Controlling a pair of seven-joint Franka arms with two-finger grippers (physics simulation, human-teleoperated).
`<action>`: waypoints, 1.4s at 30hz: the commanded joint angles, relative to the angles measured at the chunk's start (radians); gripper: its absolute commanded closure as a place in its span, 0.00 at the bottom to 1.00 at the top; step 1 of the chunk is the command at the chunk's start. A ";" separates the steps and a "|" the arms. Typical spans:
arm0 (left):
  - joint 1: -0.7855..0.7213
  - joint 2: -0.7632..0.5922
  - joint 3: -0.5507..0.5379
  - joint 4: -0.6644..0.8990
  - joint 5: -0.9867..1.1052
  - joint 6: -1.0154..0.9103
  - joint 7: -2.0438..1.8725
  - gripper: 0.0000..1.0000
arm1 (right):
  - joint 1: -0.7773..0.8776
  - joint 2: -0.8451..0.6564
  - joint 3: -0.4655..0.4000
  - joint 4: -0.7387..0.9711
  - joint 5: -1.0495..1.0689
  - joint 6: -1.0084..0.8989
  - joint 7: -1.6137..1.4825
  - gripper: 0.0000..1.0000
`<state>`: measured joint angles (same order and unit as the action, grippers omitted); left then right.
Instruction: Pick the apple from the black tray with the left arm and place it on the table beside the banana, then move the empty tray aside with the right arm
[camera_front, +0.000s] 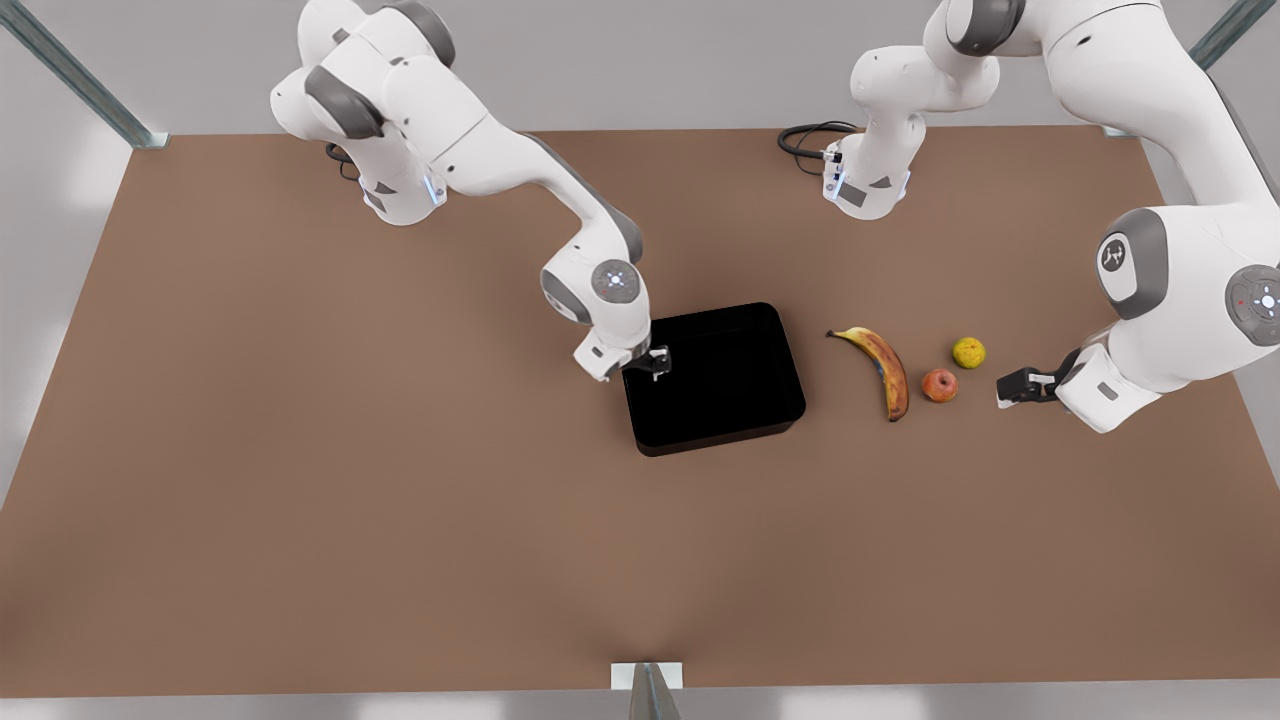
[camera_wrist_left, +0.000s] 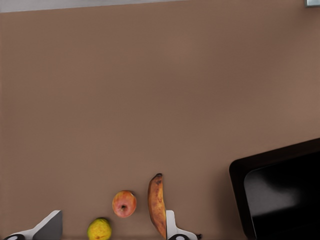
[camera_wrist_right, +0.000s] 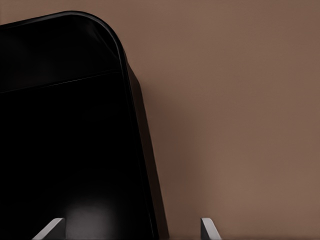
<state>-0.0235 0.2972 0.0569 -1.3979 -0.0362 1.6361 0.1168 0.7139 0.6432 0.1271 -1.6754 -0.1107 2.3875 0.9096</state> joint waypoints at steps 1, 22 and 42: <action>0.000 -0.001 0.001 0.000 0.001 0.001 0.035 0.00 | 0.001 0.004 0.000 -0.001 0.000 0.018 -0.015 0.00; 0.000 -0.001 0.003 0.000 0.003 -0.001 0.035 0.00 | -0.001 0.035 -0.001 -0.001 0.026 0.052 -0.035 0.75; -0.001 -0.004 0.003 0.002 0.022 -0.004 0.037 0.00 | -0.057 -0.146 -0.015 -0.003 0.175 -0.197 -0.259 0.80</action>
<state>-0.0246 0.2942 0.0598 -1.3966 -0.0164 1.6329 0.1495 0.6586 0.5023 0.1102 -1.6779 0.0643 2.2680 0.7696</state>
